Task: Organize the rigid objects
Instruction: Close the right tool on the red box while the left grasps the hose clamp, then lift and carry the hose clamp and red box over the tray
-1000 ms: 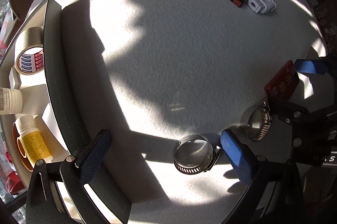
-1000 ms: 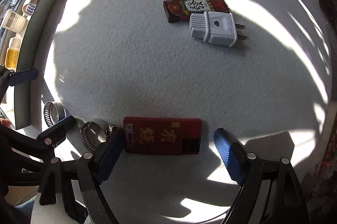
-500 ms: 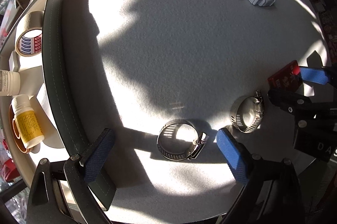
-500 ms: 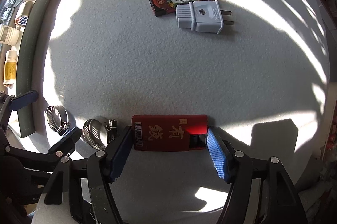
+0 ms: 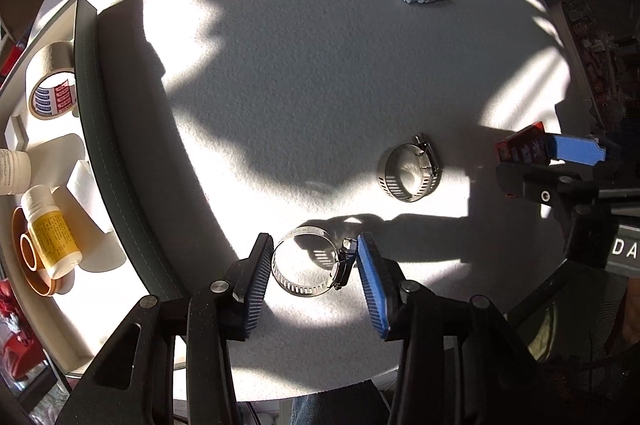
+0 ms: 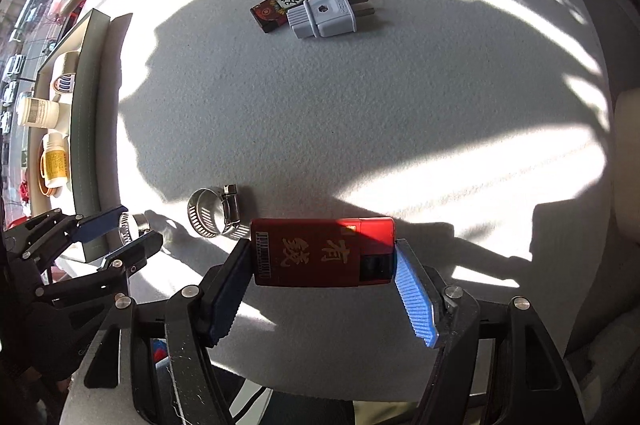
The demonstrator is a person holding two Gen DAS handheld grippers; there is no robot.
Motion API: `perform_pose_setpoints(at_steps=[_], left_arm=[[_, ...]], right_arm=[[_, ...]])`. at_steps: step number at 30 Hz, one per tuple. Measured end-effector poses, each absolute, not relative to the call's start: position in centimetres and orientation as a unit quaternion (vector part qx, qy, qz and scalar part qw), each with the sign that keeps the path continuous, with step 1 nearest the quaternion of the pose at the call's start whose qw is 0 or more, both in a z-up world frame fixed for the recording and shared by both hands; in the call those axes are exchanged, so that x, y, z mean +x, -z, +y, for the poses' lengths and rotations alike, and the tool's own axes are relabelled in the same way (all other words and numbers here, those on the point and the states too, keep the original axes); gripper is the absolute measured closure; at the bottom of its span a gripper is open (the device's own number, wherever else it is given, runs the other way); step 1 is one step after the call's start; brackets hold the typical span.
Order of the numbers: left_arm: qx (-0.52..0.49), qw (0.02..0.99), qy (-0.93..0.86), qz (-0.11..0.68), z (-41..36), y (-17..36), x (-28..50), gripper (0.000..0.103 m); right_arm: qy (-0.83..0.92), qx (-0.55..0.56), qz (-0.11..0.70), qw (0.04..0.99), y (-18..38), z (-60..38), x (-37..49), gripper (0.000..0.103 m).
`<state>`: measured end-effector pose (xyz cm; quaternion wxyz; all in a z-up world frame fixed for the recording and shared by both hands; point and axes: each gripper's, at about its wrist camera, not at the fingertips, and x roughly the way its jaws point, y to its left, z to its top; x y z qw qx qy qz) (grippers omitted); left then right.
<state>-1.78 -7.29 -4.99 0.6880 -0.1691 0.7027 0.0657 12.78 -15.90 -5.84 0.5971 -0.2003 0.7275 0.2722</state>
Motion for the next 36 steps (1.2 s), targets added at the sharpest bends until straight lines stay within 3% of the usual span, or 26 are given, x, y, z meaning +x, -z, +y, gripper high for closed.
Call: perform_pose_setpoints(at_steps=[15,21,36], left_arm=[[-0.142,0.731,-0.040,0.666,-3.2,0.3,-2.7,0.057],[-0.160,0.742,-0.053,0.648,-4.4,-0.7,-3.6,0.057],[-0.224,0.752,-0.087,0.614,-1.3,-1.5,-7.6,0.057]], right_arm=[[-0.251,-0.180,0.731,0.609,3.1,-16.5,12.5,0.033],[-0.264,-0.196,0.711,0.621,-0.7,-16.3,9.6,0.033],[-0.305,-0.259,0.676,0.619,-1.1,-11.7,5.8,0.033]])
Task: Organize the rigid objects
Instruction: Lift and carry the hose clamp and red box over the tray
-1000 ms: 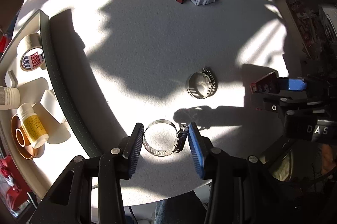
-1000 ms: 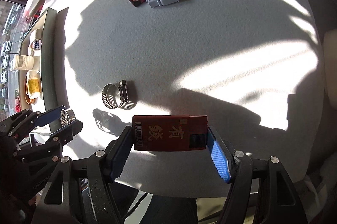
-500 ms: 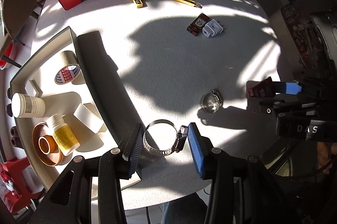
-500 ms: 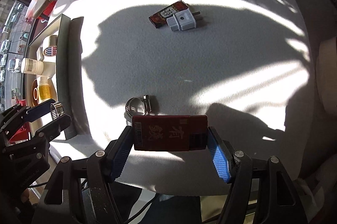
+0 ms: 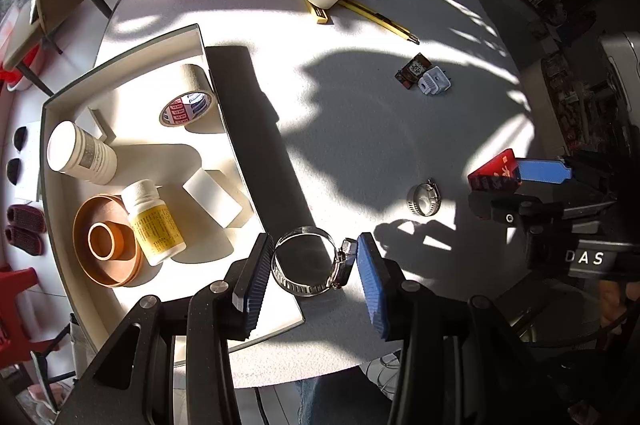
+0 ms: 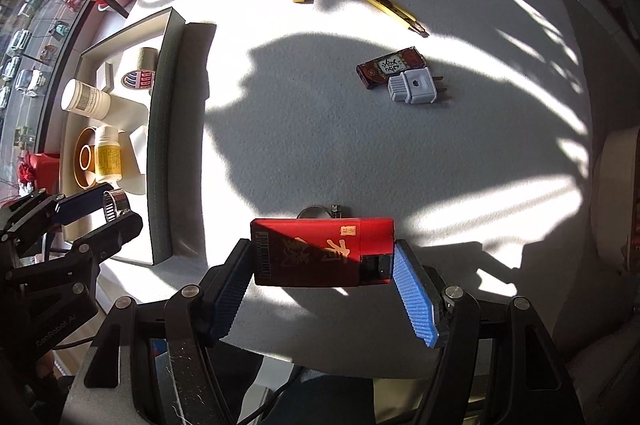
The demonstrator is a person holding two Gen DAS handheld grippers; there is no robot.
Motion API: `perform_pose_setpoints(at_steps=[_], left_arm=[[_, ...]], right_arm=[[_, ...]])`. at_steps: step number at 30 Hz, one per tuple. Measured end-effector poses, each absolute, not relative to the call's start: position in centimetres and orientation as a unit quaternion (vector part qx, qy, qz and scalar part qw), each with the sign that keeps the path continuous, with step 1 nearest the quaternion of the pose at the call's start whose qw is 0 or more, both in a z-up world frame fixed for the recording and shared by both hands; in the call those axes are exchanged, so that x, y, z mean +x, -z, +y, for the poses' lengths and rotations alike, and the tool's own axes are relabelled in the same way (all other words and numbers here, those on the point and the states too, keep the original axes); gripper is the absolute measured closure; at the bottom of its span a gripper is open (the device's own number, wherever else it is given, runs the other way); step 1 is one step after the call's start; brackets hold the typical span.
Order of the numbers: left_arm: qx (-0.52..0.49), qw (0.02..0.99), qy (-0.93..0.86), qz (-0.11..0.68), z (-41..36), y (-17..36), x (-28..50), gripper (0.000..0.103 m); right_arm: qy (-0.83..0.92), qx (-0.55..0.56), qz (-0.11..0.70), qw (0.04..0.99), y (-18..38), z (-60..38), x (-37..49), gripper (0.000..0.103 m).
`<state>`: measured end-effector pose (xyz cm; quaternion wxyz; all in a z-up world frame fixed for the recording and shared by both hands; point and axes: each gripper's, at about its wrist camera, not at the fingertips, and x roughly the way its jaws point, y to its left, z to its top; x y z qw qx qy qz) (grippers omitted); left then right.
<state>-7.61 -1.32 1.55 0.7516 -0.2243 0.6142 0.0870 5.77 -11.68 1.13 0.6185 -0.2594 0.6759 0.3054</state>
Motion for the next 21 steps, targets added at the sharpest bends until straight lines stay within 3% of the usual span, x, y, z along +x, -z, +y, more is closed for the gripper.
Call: perform_pose_setpoints(at_steps=[21], left_arm=[[-0.314,0.716,-0.246,0.574,6.0,-0.9,-18.3,0.057]], right_arm=[[-0.423,-0.338,0.614,0.575,-2.8,-1.3,-1.2,0.033]])
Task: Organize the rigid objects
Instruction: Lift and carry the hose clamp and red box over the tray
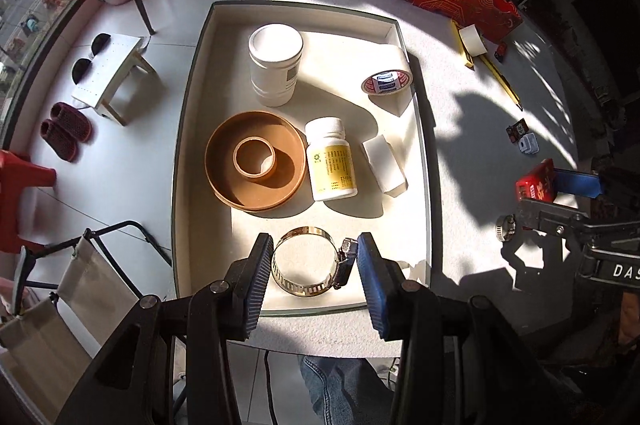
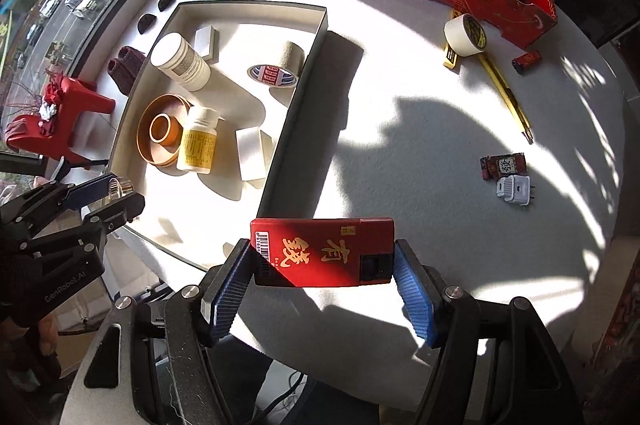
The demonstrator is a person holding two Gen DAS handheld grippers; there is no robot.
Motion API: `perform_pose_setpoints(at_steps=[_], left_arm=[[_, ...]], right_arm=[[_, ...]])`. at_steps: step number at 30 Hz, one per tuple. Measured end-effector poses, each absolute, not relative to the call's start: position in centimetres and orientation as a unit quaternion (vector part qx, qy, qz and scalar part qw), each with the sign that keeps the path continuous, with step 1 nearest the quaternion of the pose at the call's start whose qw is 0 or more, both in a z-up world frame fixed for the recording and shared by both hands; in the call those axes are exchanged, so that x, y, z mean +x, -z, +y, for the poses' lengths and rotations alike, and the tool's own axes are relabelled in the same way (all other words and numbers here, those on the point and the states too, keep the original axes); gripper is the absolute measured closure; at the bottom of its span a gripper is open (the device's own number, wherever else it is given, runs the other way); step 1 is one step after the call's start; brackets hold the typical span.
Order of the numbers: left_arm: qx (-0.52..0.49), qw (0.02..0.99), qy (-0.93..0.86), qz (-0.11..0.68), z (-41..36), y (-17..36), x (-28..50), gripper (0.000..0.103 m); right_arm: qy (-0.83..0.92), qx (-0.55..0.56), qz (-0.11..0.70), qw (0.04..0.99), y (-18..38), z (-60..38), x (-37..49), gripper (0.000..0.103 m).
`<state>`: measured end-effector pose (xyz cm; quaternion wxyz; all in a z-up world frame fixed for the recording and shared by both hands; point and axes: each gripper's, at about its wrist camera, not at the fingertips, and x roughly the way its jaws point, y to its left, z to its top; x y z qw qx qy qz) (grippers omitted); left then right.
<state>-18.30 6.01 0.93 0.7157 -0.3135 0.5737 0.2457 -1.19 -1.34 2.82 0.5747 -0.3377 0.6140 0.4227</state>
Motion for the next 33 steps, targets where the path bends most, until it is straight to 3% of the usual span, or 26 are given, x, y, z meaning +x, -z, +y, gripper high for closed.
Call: perform_pose_setpoints(at_steps=[14,33], left_arm=[[-0.319,0.696,-0.285,0.577,7.1,0.0,-20.6,0.057],[-0.319,0.689,-0.274,0.590,7.2,1.3,-20.2,0.057]], right_arm=[[-0.471,-0.361,0.602,0.534,-2.1,3.2,-6.1,0.032],[-0.459,-0.360,0.616,0.530,-1.1,3.7,-5.8,0.032]])
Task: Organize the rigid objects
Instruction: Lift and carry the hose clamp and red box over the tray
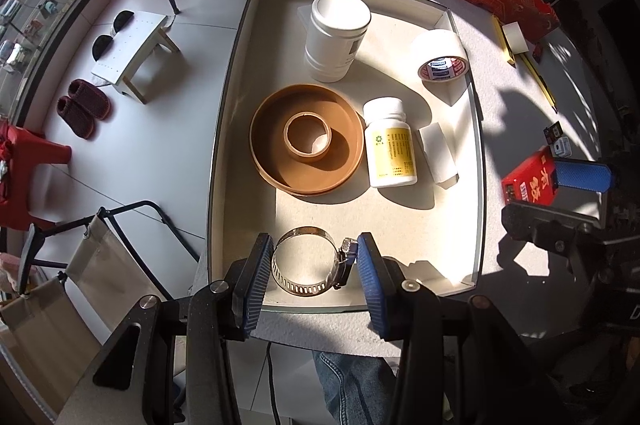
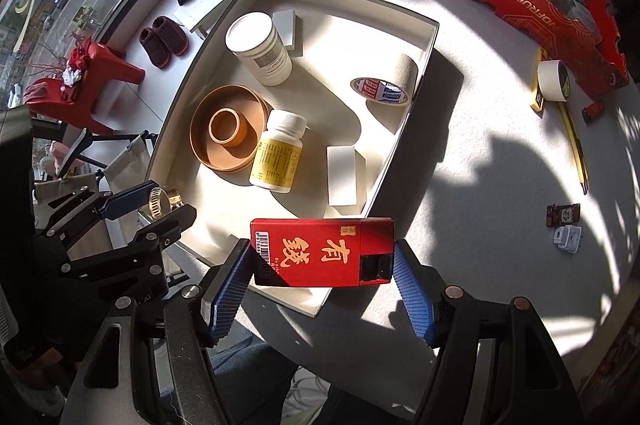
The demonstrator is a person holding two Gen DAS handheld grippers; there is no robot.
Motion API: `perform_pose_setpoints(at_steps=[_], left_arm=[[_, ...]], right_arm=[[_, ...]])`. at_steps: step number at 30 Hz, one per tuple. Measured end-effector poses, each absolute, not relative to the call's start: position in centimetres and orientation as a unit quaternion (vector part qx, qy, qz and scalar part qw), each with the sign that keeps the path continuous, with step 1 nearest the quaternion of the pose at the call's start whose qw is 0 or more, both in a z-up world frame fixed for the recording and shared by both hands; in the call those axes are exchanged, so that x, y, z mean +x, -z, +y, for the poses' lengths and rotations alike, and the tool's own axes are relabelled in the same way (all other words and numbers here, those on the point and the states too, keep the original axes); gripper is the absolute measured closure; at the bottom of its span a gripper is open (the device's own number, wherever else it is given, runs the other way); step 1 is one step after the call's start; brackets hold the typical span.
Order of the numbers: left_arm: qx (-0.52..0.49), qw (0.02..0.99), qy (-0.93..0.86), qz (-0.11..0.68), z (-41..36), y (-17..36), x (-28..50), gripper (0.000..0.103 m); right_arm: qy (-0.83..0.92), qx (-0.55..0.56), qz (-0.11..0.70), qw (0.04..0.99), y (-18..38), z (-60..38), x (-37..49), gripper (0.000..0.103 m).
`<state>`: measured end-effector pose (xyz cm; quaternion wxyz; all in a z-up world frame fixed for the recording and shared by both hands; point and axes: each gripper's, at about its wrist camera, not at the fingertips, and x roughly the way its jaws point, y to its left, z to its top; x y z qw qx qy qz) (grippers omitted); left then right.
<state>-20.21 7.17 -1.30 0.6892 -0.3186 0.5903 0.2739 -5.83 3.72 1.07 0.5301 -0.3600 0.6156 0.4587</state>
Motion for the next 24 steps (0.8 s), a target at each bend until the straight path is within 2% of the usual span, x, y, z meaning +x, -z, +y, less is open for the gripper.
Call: perform_pose_setpoints(at_steps=[24], left_arm=[[-0.307,0.668,-0.272,0.622,7.3,3.9,-19.5,0.057]], right_arm=[[-0.448,-0.345,0.652,0.506,1.6,4.7,-6.1,0.032]])
